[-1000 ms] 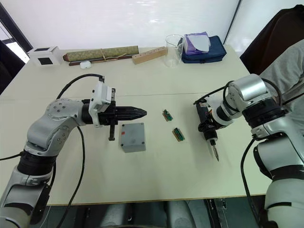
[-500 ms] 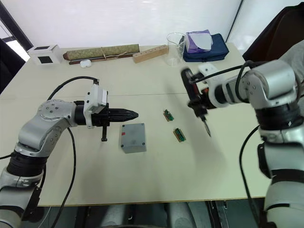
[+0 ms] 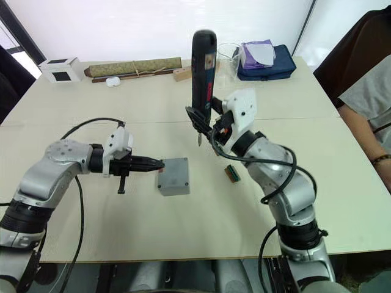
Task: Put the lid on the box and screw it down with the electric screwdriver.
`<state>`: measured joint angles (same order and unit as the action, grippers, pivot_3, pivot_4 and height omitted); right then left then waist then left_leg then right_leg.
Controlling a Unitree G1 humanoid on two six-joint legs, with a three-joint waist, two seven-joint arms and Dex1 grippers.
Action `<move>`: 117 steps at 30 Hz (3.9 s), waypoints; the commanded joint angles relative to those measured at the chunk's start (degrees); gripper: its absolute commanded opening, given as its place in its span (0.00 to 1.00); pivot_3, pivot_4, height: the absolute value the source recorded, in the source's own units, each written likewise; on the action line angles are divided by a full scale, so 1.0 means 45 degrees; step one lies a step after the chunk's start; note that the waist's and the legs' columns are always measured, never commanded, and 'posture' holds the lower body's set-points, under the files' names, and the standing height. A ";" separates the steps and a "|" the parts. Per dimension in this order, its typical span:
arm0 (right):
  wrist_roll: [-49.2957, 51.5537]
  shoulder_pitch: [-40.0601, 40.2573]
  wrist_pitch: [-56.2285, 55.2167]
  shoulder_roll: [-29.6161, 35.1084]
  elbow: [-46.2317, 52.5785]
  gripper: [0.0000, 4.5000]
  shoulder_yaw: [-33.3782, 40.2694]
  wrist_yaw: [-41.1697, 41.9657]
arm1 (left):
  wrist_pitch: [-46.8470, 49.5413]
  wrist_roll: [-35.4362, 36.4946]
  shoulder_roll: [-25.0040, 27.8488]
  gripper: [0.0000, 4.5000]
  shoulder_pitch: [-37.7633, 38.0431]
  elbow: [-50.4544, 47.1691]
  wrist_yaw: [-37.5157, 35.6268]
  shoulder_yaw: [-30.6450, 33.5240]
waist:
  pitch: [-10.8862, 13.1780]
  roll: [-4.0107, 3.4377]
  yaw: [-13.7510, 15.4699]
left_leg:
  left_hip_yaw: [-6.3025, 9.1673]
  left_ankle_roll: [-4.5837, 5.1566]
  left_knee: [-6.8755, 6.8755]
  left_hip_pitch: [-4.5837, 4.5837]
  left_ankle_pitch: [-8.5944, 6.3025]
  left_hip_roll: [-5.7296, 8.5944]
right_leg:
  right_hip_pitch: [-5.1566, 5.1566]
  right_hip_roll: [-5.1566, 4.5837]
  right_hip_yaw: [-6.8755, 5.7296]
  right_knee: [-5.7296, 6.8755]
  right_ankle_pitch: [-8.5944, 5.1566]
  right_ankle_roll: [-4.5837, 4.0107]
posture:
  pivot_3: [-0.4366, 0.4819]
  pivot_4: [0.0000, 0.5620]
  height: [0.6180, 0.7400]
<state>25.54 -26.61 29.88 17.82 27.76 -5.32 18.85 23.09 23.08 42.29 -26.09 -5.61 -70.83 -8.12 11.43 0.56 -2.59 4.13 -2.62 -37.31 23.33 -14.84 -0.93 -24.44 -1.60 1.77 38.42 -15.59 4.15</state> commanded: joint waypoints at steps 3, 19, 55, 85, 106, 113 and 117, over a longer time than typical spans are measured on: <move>-0.0496 -0.0045 -0.1221 -0.0698 0.0365 0.47 -0.0232 0.0150 | -0.0430 -0.0491 -0.0446 0.00 0.0133 0.0646 0.0253 -0.0158 | -0.0001 0.0000 0.0029 | 0.0002 0.0000 0.0009 -0.0007 0.0000 -0.0004 | 0.0000 0.0005 0.0001 0.0002 -0.0002 -0.0002 | 0.48 0.27 0.97; -0.0784 0.0734 -0.1302 -0.1429 0.0453 0.47 -0.0787 0.0455 | -0.0785 -0.1176 -0.0935 0.00 -0.0019 0.1174 0.0520 -0.0510 | -0.0013 0.0000 0.0071 | 0.0001 -0.0002 -0.0009 -0.0025 0.0001 0.0003 | 0.0027 -0.0008 0.0002 0.0015 0.0001 0.0000 | 0.48 0.27 0.97; -0.2496 0.1901 -0.1414 -0.1330 -0.2297 0.47 -0.2100 0.1426 | -0.1593 -0.1932 -0.1561 0.00 -0.0182 0.2158 0.0587 -0.0917 | -0.0188 0.0006 0.0042 | 0.0001 0.0003 0.0075 -0.0420 -0.0004 -0.0001 | 0.0420 0.0000 0.0003 -0.0073 -0.0019 -0.0015 | 0.48 0.27 0.97; 0.0809 -0.1621 0.3568 -0.1690 0.1020 0.47 0.1822 -0.0499 | -0.1130 -0.1023 -0.2037 0.00 -0.0152 0.0988 0.0549 -0.0290 | -0.0311 -0.0040 0.0045 | 0.0014 0.0007 0.0100 -0.0355 -0.0009 -0.0002 | 0.0352 -0.0007 0.0006 -0.0079 -0.0066 -0.0051 | 0.48 0.27 0.97; 0.6103 -0.3994 1.3916 0.7933 -0.5215 0.47 0.1846 -0.2250 | -0.0020 0.1125 -0.2058 0.00 -0.2632 -0.0923 0.0660 0.0763 | -0.0101 -0.0143 -0.0014 | 0.0000 0.0041 0.0096 -0.0168 -0.0025 0.0002 | 0.0182 0.0007 0.0001 -0.0105 -0.0042 -0.0025 | 0.48 0.27 0.97; 0.6881 -0.4049 1.3916 0.7751 -0.7522 0.47 0.0287 -0.2470 | 0.0322 0.1503 -0.1681 0.00 -0.2762 -0.1286 0.0734 0.1156 | -0.0026 -0.0102 0.0023 | -0.0010 0.0042 0.0084 -0.0145 -0.0026 -0.0002 | 0.0159 0.0013 0.0012 -0.0105 -0.0041 -0.0020 | 0.48 0.27 0.97; 0.6661 -0.4324 1.3916 0.7290 -0.8090 0.47 0.0293 -0.2638 | 0.0582 0.1663 -0.1389 0.00 -0.2459 -0.1730 0.0781 0.1258 | 0.0003 -0.0051 0.0013 | -0.0010 0.0041 0.0069 -0.0125 -0.0026 -0.0002 | 0.0155 0.0009 0.0011 -0.0109 -0.0040 -0.0017 | 0.48 0.27 0.97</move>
<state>55.30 -44.69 92.13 51.59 -8.37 -4.46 7.37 25.12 29.18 34.90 -37.61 -10.31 -67.48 -4.38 11.45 0.33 -2.54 4.09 -2.43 -37.01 22.77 -14.96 -0.94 -23.74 -1.56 1.82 37.93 -15.76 4.07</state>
